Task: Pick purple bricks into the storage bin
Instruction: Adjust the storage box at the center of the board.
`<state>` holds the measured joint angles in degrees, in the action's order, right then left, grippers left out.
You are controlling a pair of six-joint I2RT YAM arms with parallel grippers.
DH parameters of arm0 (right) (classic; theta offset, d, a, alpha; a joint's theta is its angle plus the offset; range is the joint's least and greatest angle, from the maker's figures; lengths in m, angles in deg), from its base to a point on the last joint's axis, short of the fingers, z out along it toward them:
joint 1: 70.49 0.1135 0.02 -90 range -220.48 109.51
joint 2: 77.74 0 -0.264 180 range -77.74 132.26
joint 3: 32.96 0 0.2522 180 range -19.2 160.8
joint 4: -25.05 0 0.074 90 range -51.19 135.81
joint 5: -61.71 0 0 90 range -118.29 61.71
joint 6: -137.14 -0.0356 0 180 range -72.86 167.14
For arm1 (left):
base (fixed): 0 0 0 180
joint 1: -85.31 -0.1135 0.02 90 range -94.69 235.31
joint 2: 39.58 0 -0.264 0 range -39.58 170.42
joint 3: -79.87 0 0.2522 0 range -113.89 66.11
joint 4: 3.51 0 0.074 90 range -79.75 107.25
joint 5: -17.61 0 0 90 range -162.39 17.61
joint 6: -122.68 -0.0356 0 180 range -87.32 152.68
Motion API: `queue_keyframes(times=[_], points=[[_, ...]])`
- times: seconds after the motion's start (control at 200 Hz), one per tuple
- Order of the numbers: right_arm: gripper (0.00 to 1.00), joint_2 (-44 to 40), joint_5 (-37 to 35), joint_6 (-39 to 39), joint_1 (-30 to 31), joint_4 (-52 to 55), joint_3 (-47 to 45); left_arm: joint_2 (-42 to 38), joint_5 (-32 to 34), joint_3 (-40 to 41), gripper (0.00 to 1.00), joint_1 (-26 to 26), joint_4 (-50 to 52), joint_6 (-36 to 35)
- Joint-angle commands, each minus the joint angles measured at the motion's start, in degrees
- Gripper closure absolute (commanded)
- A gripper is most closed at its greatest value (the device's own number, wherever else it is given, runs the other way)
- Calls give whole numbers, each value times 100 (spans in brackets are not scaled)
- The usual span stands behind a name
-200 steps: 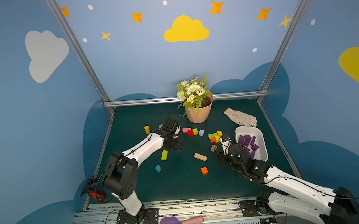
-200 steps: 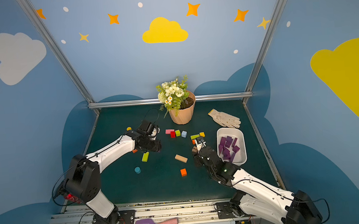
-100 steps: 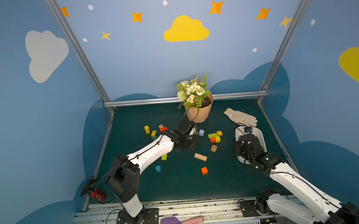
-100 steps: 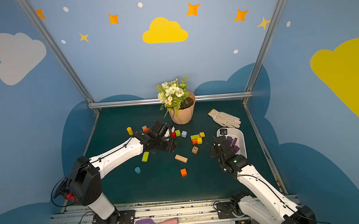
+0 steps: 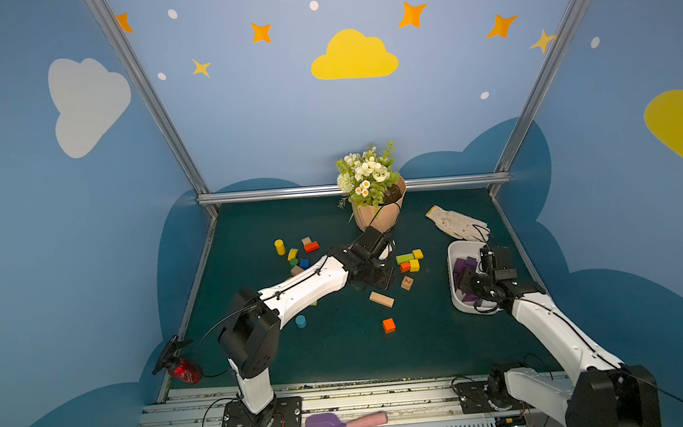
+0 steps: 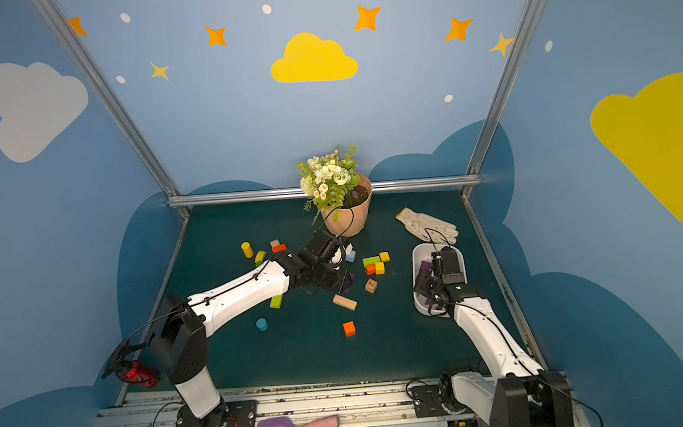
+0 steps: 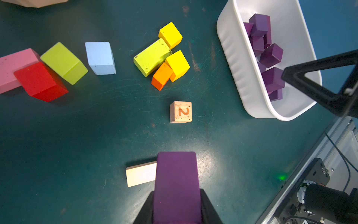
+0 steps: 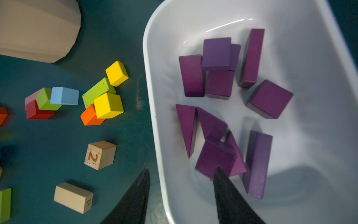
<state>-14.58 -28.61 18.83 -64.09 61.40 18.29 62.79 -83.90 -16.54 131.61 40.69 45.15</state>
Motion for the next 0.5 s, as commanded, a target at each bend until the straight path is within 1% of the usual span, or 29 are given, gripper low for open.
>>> queue_keyframes(times=[0.0,0.065,0.32,0.496], points=[[46,318,738,76,-20,-377,262,-344,2,56,66,3,83,2],[46,543,1026,191,10,-536,293,-391,37,93,66,5,84,-3],[46,1090,1240,371,183,-838,362,-411,80,44,65,1,151,-24],[46,1186,1320,299,739,-1200,342,-430,131,55,65,-7,171,-25]])
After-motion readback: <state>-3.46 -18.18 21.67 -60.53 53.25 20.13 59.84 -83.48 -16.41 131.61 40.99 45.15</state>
